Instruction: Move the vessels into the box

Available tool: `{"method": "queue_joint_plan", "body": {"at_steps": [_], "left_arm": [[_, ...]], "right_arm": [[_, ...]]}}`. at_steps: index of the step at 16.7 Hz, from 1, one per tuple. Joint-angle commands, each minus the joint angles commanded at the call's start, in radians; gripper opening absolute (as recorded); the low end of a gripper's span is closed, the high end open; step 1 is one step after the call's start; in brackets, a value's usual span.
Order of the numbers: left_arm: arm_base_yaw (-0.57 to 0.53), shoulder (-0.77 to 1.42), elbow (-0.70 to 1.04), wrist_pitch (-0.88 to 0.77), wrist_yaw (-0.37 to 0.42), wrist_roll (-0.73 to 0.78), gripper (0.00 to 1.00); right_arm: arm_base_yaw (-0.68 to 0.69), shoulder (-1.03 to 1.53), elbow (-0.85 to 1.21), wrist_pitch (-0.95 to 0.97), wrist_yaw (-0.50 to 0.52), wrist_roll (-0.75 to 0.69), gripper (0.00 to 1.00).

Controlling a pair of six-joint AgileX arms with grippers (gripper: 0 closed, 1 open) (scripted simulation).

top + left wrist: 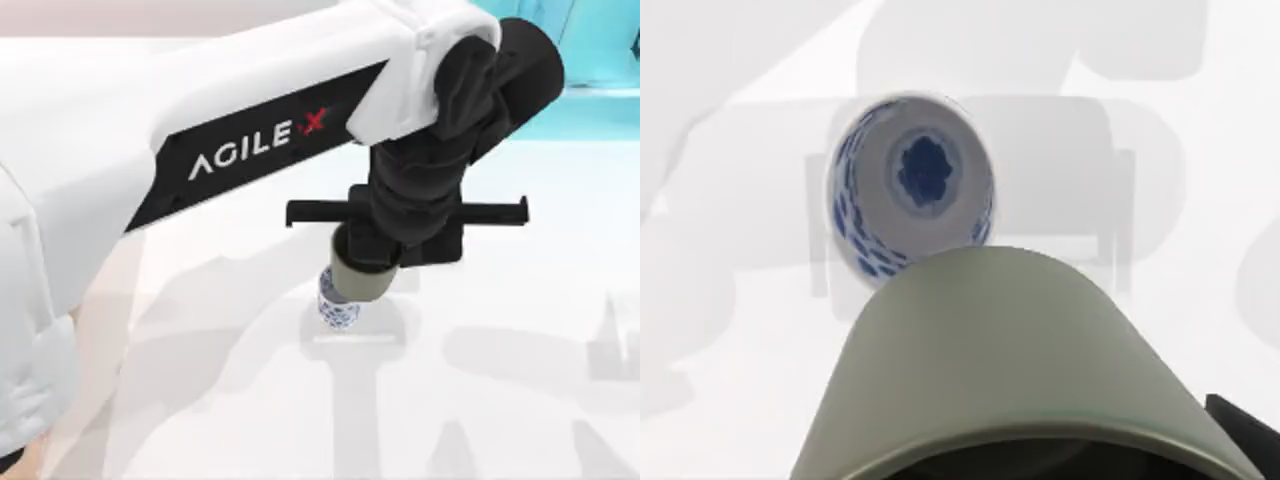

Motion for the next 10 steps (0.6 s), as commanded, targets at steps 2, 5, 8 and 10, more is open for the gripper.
{"method": "queue_joint_plan", "body": {"at_steps": [2,5,8,10], "left_arm": [[0.052,-0.029,-0.034,-0.012,0.009,0.053,0.0],[0.206,-0.121,-0.123,-0.034,0.037,0.2,0.0],[0.435,-0.26,-0.246,-0.055,0.078,0.413,0.0],[0.614,-0.368,-0.341,-0.068,0.109,0.583,0.0]], "right_arm": [[0.0,0.0,0.0,0.0,0.0,0.0,1.0],[0.0,0.0,0.0,0.0,0.0,0.0,1.0],[0.0,0.0,0.0,0.0,0.0,0.0,1.0],[0.0,0.0,0.0,0.0,0.0,0.0,1.0]]}}
